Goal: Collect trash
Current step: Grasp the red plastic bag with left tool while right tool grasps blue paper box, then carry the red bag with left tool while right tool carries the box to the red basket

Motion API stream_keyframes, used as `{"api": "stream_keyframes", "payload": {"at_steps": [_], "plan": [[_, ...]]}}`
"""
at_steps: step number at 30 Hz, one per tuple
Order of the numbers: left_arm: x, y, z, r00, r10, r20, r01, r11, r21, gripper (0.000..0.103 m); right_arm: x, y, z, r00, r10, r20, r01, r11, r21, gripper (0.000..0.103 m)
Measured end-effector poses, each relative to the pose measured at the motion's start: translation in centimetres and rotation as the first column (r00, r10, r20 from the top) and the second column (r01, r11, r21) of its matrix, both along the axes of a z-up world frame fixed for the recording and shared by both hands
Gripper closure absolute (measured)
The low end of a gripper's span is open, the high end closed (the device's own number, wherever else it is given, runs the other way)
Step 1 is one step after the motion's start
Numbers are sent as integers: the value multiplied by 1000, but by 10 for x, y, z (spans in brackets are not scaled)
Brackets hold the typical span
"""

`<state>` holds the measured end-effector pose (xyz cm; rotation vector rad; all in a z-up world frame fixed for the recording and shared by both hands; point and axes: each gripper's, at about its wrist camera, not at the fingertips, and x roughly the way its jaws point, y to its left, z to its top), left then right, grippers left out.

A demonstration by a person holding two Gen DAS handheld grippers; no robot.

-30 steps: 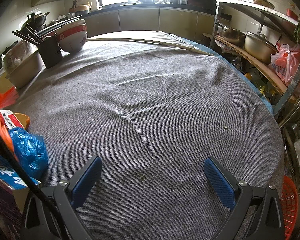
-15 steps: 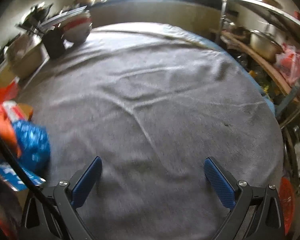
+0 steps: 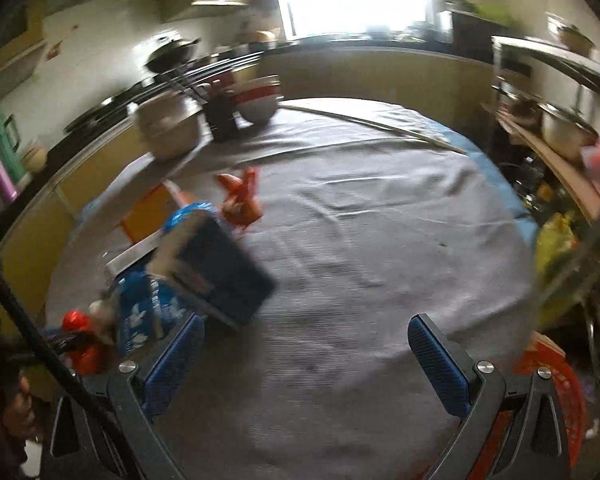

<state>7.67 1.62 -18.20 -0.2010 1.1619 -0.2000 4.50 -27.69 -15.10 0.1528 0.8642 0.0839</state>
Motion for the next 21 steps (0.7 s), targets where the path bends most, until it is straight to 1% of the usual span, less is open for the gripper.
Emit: {"api": "stream_keyframes", "payload": {"at_steps": [1,2,3,4,6,7,9,11,13,15,16,17,19,21], "plan": [[2,-1,0,1000,-8,-5,7,1000,-10,43,4,4,1,1000,18,0,-19,1000,15,0],[2,-2,-1,1000,-12,-11,12,1000,-12,46,7,8,1,999,38,1,-38,999,34,0],[3,-1,-1,1000,-14,-15,14,1000,-14,53,10,13,2,998,59,9,-60,997,48,0],[4,-1,-1,1000,-17,-19,16,1000,-21,57,13,18,2,997,72,20,-73,997,39,0],[4,-1,-1,1000,-21,-20,21,999,-31,58,27,28,-3,996,78,34,-78,997,-25,0],[5,-1,0,1000,-24,-19,23,999,-37,58,32,28,-6,997,74,30,-73,997,-36,0],[6,2,2,999,-28,-16,28,998,-51,59,42,25,-14,998,63,19,-63,998,6,0],[7,5,5,1000,-30,-8,29,998,-57,59,52,22,-18,998,63,23,-65,995,76,0],[9,7,9,999,-35,4,35,997,-67,60,59,26,-22,996,84,36,-87,992,92,0],[10,10,14,999,-41,15,42,996,-73,60,61,33,-23,993,106,51,-110,991,74,8],[10,11,16,999,-43,22,44,997,-71,60,63,36,-23,992,120,47,-123,990,75,21],[9,12,19,998,-45,32,47,997,-65,60,66,38,-25,991,128,34,-130,988,86,38],[10,14,22,998,-44,41,46,997,-60,60,66,37,-24,992,124,38,-127,985,114,41],[11,19,25,998,-40,45,43,997,-68,60,67,38,-24,992,115,43,-119,986,114,42]]}}
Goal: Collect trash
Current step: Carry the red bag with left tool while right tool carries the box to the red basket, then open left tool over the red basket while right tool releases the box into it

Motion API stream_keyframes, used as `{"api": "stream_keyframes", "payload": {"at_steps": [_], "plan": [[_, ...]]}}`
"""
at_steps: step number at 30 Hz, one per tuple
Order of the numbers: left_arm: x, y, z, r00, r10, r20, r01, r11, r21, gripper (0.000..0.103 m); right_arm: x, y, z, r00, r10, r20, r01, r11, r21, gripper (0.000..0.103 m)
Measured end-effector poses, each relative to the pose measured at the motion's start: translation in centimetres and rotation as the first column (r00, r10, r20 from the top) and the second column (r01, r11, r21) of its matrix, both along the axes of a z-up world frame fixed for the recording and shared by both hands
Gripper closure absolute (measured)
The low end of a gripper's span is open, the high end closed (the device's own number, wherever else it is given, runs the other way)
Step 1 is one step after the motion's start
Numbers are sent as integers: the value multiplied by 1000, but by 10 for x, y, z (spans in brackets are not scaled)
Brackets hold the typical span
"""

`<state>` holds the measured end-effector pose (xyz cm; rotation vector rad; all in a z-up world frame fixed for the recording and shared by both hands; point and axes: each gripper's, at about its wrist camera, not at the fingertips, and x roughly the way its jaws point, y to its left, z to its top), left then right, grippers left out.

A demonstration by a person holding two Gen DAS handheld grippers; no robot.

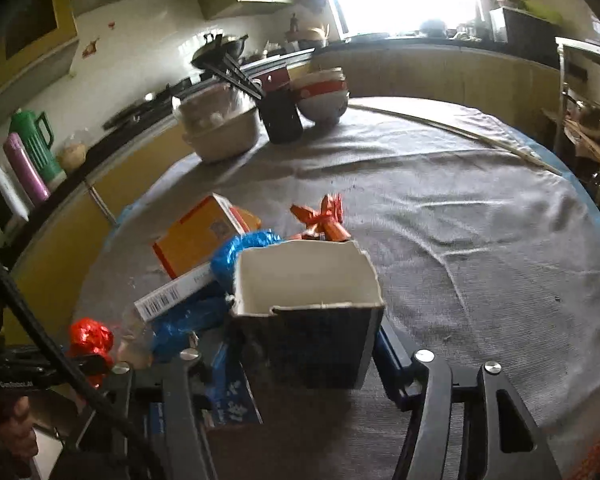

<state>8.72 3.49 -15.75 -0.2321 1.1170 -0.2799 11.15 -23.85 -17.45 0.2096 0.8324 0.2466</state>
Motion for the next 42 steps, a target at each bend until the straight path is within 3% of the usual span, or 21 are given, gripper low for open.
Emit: {"api": "stream_keyframes", "payload": {"at_steps": [9,14,17,20,23,26,33,38,40,42], "plan": [[-8,-5,37,993,-47,108,43,998,43,60,-35,-27,20,997,-63,35,60,995,79,43],[-16,-42,60,970,-168,177,159,985,69,60,-76,-62,40,990,-126,58,118,985,128,43],[-17,-82,70,944,-267,193,256,963,83,60,-110,-97,51,976,-206,67,193,968,161,43],[-21,-123,78,908,-367,202,358,930,83,60,-140,-131,54,957,-285,57,273,949,155,43],[-27,-176,80,852,-481,205,475,876,81,60,-178,-178,48,918,-396,10,388,904,181,43],[-38,-229,76,795,-577,186,571,816,91,60,-210,-215,33,871,-488,-48,487,850,200,43],[-82,-345,53,638,-761,115,758,648,75,59,-265,-264,-7,786,-595,-167,618,747,247,41],[-100,-395,28,585,-810,38,807,586,72,57,-283,-281,-26,746,-628,-220,665,691,283,39],[-101,-400,19,577,-816,7,815,577,64,46,-289,-287,-36,731,-634,-253,682,663,309,36],[-101,-403,14,582,-813,-4,812,581,56,46,-292,-291,-43,719,-642,-267,694,641,327,35]]}}
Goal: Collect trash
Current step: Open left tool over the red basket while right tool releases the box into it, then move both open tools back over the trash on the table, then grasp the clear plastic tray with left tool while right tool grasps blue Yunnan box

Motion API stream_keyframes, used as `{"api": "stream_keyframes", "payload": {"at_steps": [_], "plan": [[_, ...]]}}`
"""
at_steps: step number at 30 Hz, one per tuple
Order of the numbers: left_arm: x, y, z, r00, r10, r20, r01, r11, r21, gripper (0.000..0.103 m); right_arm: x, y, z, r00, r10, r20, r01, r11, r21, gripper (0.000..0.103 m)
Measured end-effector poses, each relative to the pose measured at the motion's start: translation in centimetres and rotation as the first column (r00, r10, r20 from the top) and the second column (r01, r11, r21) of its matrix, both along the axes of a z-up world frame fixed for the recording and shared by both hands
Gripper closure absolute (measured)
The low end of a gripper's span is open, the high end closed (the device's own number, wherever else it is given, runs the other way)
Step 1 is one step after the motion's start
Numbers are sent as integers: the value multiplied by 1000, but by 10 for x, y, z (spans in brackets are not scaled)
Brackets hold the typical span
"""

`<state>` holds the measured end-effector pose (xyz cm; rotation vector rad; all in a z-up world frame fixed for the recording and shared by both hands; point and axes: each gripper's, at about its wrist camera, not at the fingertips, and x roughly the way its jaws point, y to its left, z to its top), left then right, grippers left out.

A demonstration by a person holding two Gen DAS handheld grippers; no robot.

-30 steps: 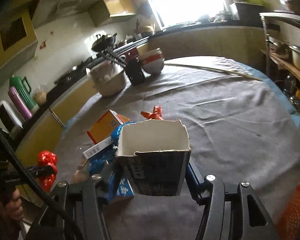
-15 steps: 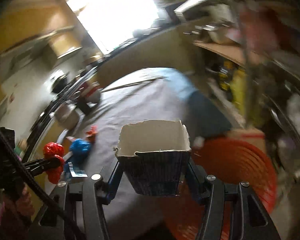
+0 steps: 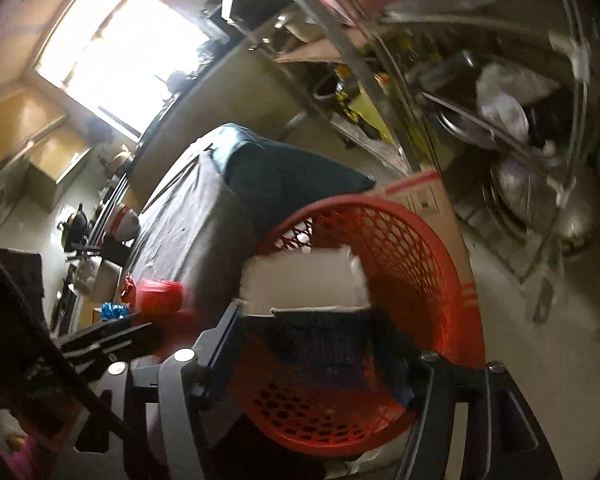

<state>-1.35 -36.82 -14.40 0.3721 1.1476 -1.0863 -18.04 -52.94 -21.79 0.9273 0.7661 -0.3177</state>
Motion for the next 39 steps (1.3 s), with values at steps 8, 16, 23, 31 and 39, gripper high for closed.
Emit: {"api": "stream_keyframes", "payload": {"at_steps": [8,16,23,31,39], "plan": [[10,49,15,996,83,42,-83,997,-4,41,9,5,5,1000,1,22,0,1000,-22,34],[21,182,29,947,302,112,-302,953,-20,38,73,69,37,973,216,79,-209,974,-93,34],[44,326,37,786,588,191,-590,806,-56,33,142,163,56,886,459,70,-442,879,-178,34],[77,398,20,652,752,96,-747,659,-85,33,200,294,61,688,725,-40,-699,646,-306,34],[81,413,5,650,756,73,-756,654,-38,33,236,359,42,567,813,-130,-805,514,-297,34]]}}
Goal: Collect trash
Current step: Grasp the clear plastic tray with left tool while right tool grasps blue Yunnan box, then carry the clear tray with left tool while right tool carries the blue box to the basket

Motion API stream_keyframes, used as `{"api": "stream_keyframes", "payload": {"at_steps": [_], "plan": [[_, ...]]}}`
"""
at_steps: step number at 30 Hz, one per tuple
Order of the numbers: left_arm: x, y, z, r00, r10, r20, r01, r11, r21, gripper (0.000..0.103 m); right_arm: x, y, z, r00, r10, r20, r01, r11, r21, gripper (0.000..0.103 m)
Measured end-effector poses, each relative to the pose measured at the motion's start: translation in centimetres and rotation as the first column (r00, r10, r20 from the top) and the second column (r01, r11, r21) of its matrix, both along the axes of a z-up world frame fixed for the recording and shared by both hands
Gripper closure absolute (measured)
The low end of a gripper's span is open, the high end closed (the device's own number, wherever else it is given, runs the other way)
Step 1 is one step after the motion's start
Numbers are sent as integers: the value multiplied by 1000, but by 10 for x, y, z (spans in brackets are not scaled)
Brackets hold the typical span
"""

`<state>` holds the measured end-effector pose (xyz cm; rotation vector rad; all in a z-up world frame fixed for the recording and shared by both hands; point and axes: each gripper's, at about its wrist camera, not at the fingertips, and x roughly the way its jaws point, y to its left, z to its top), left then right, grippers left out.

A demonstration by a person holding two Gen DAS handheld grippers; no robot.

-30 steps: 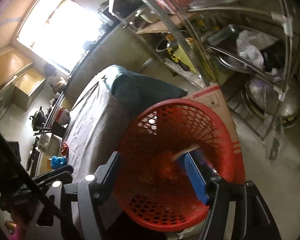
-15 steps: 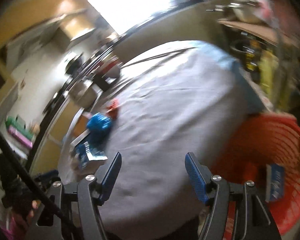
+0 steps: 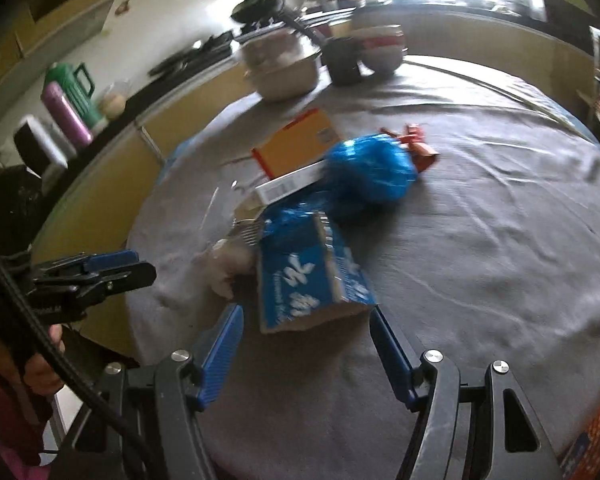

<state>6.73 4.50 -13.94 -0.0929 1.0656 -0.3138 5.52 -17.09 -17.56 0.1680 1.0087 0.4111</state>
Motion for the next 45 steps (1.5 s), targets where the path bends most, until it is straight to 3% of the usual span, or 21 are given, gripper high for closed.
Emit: {"api": "stream_keyframes", "payload": {"at_steps": [5,13,22,27,34,36,38,41,45], "plan": [[4,7,-1,999,-14,-32,13,999,-29,33,26,12,-13,1000,17,-16,-18,998,-53,34],[15,7,-2,996,-35,-77,28,996,-88,33,39,7,-17,999,33,-10,-33,999,-29,36],[89,-6,4,987,39,-157,-63,987,-146,33,11,-15,-12,998,-10,-55,8,999,-35,37],[128,-24,-14,967,93,-237,-118,988,-96,33,1,-22,-13,997,-30,-68,29,999,-20,37],[134,-27,-40,946,109,-306,-146,984,-100,33,0,-21,-13,996,-37,-78,36,999,-18,35],[131,-23,-48,939,117,-323,-158,982,-106,42,2,-20,-12,996,-40,-76,38,999,-17,35],[128,-18,-48,943,104,-315,-156,977,-146,49,4,-18,-13,996,-39,-75,37,999,-20,34],[125,-15,-42,953,101,-285,-146,979,-144,58,4,-15,-12,997,-29,-67,27,999,-27,35],[122,-12,-33,961,95,-260,-136,980,-147,60,1,-18,-11,998,-35,-59,34,999,-14,37]]}}
